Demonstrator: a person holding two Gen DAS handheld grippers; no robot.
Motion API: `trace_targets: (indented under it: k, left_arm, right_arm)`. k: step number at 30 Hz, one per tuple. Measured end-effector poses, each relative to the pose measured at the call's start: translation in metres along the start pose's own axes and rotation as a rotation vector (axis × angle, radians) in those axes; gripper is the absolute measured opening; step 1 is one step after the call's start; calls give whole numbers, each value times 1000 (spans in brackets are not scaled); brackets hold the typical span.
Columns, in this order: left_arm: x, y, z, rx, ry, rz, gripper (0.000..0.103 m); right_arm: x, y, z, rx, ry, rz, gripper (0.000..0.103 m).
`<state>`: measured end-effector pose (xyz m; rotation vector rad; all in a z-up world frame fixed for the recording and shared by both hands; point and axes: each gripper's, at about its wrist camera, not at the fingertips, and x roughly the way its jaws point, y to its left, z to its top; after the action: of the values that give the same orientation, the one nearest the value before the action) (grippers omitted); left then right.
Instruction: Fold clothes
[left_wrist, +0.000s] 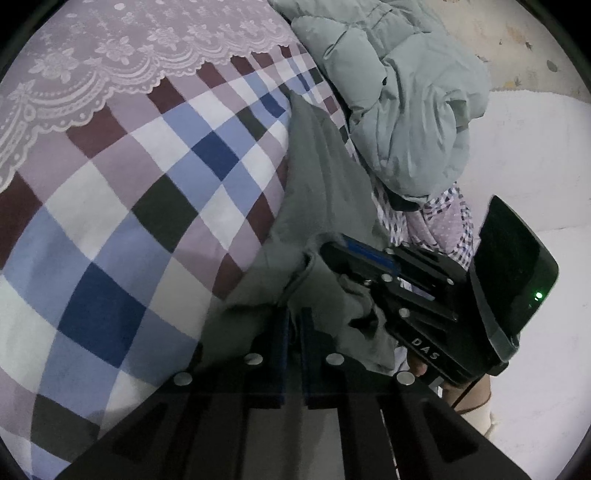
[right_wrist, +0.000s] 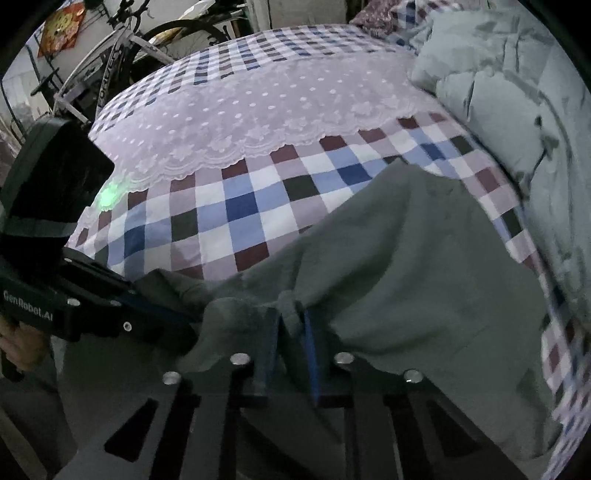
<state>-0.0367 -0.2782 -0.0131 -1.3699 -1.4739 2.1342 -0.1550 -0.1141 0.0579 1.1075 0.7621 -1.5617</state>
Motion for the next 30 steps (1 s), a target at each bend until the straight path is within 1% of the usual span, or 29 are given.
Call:
trace_targets:
  k: [2,4,9,12,16,19,21,24,28,30]
  left_arm:
    - [-1,-5,1,21,-16,-2,3]
    - [-4,-11,3,47,-38,7,3]
    - [-17,-24,8,105,-136,25,2]
    - [-21,-29,11,133,-191,38,2]
    - [-17,-32,13,144,-223,40,2]
    - [-14,-34,13,153,-237,54,2]
    - [-10,-33,13,154,-238,69,2]
    - [2,-27,17,126,-235,101,2]
    - [7,-19,19,98,-236,118,2]
    - [7,-16,19,88,-238,122,2]
  right_arm:
    - [-8,4,-1,-10,-18,-31,4]
    - [-19,7,-1,-14,-47,-69,4]
    - [-43,12,3,-9,-112,-142,3]
    - [-46,10,11,-4,-129,-187,3]
    - [-48,6,18,13,-165,-241,3]
    - [-50,4,22,13,-194,-302,3]
    - [-52,2,25,9,-199,-320,3]
    - [-49,-3,28,1,-191,-345,3]
    - [-30,-13,30,11,-131,-338,4]
    - [-29,-19,27,29,-113,-332,7]
